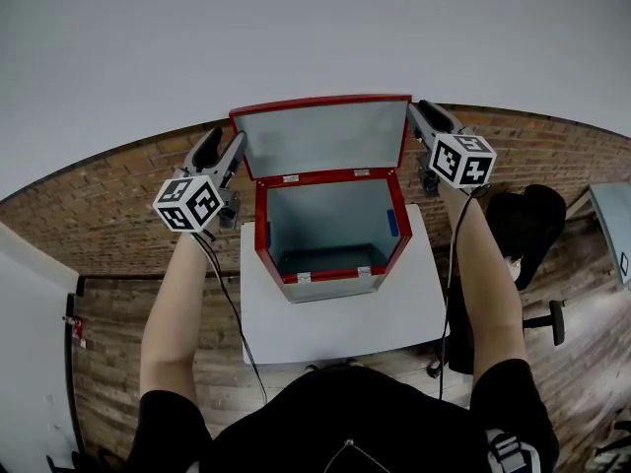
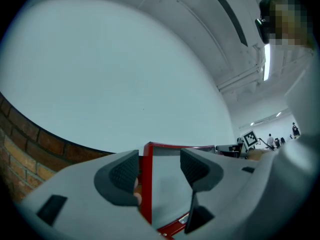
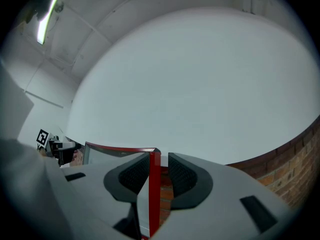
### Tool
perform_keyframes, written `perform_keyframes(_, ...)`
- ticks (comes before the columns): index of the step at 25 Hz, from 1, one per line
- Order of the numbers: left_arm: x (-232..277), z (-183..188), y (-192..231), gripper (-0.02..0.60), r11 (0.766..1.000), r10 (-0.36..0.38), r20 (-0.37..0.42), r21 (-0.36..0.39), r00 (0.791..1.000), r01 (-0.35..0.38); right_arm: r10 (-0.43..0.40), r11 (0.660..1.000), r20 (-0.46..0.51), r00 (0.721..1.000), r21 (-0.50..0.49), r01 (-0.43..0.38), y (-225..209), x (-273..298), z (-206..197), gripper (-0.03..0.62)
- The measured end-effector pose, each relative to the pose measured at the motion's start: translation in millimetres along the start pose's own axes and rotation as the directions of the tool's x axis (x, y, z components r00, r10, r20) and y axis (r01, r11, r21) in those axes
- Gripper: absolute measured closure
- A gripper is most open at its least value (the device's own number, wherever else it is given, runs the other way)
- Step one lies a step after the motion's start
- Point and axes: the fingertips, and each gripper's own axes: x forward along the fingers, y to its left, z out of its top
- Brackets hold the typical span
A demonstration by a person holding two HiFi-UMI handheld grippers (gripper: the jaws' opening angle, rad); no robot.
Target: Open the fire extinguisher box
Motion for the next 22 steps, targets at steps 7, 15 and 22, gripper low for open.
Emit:
perform_keyframes(7, -70, 39, -50, 0.278, 0.994, -0.008, 0.146, 0.106, 0.989, -0.008, -0.044, 0.999, 0.117, 0.992, 0.010, 0.043, 16, -84, 20, 0.484)
perform_keyframes(15, -151, -41, -118, 0.377, 0.984, 0.061, 0.046, 0.166, 0.997, -0.068, 0.081, 0.997, 0.069, 0.994, -0.001, -0.081, 119, -170, -41, 0.488)
perform_keyframes(22, -196, -122, -167, 0.509, 0.995, 0.069, -0.041, 0.078, 0.997, -0.066, 0.184, 0.979, -0.007, 0.983, 0.086, -0.183, 197, -214, -125, 0.528)
